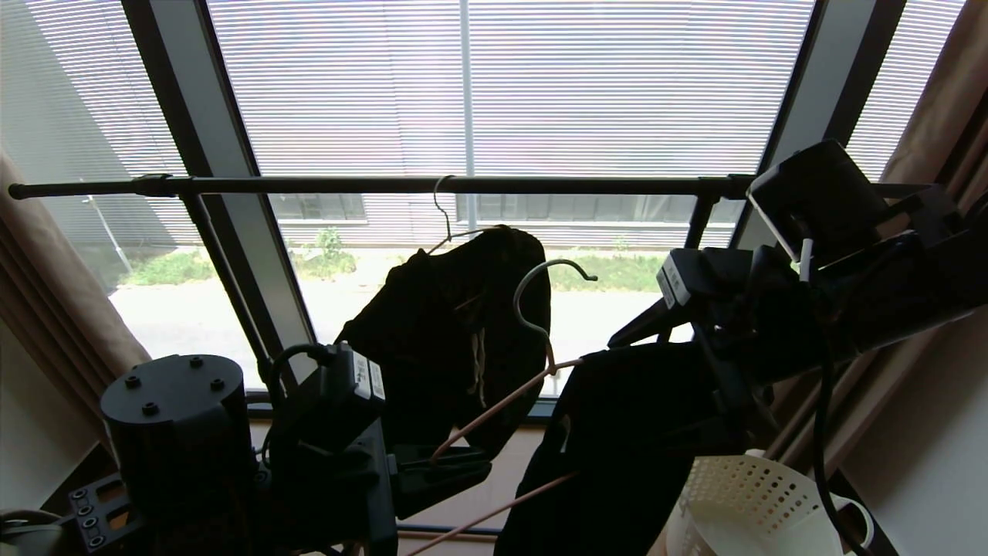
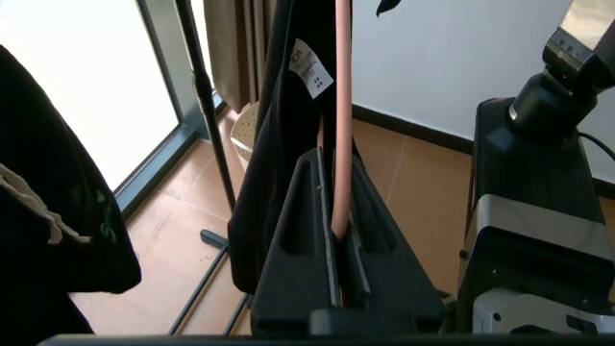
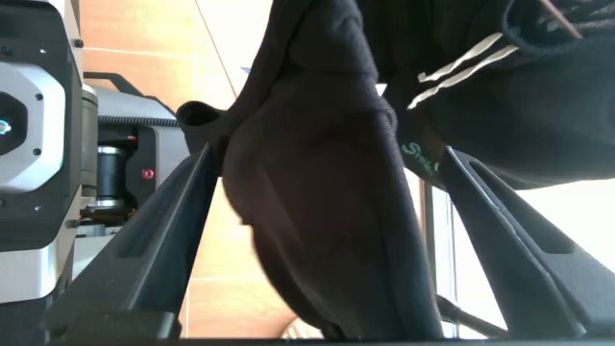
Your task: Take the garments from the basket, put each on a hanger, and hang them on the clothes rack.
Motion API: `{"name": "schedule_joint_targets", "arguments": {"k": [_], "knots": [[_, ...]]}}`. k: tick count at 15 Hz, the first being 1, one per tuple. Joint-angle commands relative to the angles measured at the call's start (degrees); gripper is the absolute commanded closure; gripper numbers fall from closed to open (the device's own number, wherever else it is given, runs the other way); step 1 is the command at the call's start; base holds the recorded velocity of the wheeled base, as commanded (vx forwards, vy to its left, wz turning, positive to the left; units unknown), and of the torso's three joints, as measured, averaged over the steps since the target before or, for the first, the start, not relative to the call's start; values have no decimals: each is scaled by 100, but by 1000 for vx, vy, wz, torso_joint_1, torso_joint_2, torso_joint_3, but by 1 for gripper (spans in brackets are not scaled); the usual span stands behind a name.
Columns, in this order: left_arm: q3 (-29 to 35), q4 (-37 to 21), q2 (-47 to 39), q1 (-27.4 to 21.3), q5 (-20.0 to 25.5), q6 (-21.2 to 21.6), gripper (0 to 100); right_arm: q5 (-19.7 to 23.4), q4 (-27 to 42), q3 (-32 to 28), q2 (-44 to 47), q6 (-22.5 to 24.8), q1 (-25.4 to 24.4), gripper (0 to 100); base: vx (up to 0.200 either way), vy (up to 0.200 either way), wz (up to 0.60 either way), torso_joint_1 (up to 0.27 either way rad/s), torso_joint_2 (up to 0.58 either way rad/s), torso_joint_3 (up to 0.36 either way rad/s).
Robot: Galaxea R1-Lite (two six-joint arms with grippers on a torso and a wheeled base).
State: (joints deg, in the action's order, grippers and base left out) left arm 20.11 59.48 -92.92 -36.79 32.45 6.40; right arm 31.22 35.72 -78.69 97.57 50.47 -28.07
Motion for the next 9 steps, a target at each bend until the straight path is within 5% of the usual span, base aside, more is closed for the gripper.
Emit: {"name": "schedule_joint_targets", "arguments": {"k": [1, 9], "knots": [[1, 2, 2, -3, -2, 2, 100, -2, 5, 12, 25, -2, -23, 100, 0, 0, 0, 0, 0, 0], [-16, 73, -7, 5, -2, 2, 100, -19, -3, 12, 51, -2, -67, 100, 0, 0, 0, 0, 0, 0]]}}
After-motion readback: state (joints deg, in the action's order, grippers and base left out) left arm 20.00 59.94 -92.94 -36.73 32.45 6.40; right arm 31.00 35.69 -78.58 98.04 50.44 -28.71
